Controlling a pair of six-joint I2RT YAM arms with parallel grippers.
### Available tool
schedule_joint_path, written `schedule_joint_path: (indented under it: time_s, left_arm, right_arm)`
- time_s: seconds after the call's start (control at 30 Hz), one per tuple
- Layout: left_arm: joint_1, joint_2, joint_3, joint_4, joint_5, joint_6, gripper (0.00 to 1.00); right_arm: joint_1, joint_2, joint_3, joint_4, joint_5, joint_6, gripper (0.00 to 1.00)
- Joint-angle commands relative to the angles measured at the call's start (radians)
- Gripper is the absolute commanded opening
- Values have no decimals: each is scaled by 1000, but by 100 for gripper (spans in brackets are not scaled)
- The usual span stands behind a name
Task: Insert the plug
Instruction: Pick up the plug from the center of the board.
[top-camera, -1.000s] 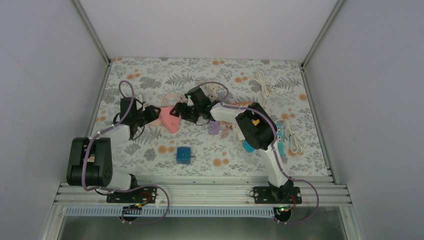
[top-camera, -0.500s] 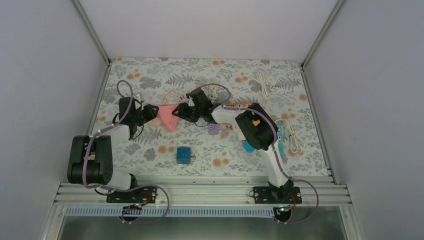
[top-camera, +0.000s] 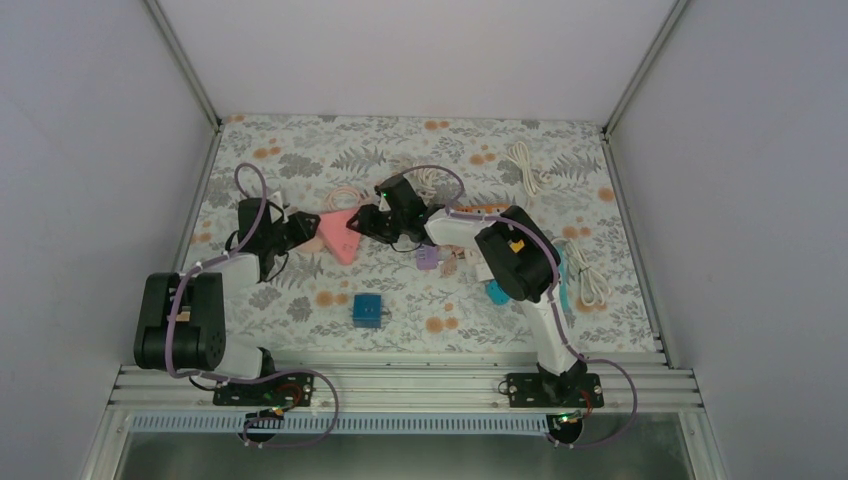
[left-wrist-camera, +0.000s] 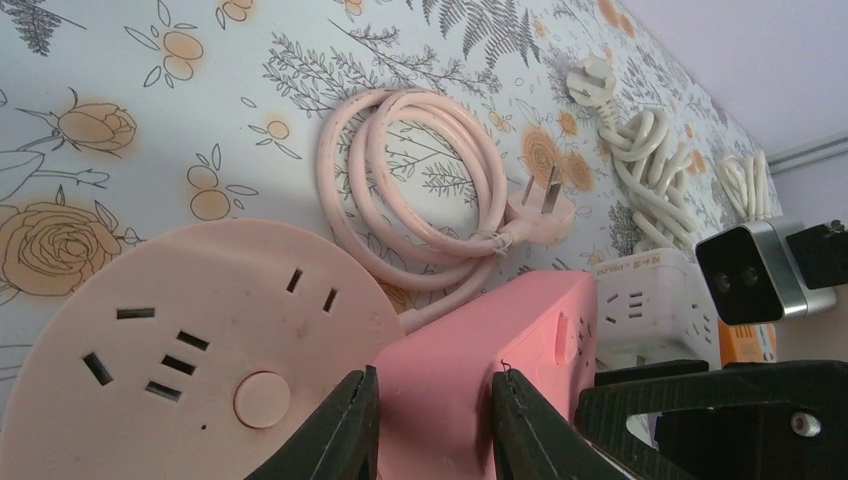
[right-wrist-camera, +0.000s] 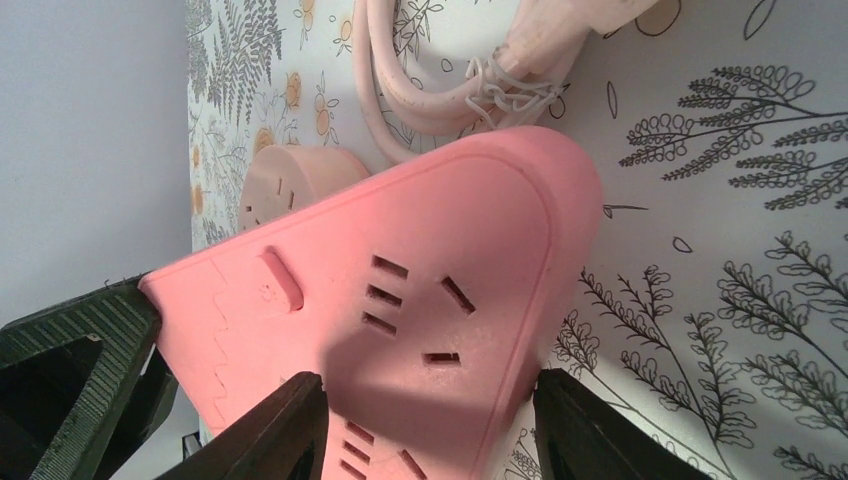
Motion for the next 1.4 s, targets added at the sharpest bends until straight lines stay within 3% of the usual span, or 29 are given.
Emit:
schedule_joint_path:
  time_s: [0.0,0.33,0.83,1.0,1.37]
  left_arm:
    - [-9,11,-66,-146,26,-12,29]
    - [-11,-34,-89,-177,-7,-37,29]
    - [-45,-47,-107,-197,9,-48,29]
    - [-47,-30,-108,-204,-29,-48,28]
    - [-44,-16,-54,-234,-61,-34,27]
  right_arm:
    - [15,-57,40,12,-34,-11,53]
    - [16,-45,85,-1,-108,-9,53]
    - [16,-63,45,-40,-73,-14,54]
    - [16,-45,3,0,-84,-11,67]
    - [19,-13,-31,47,-36,-25,80]
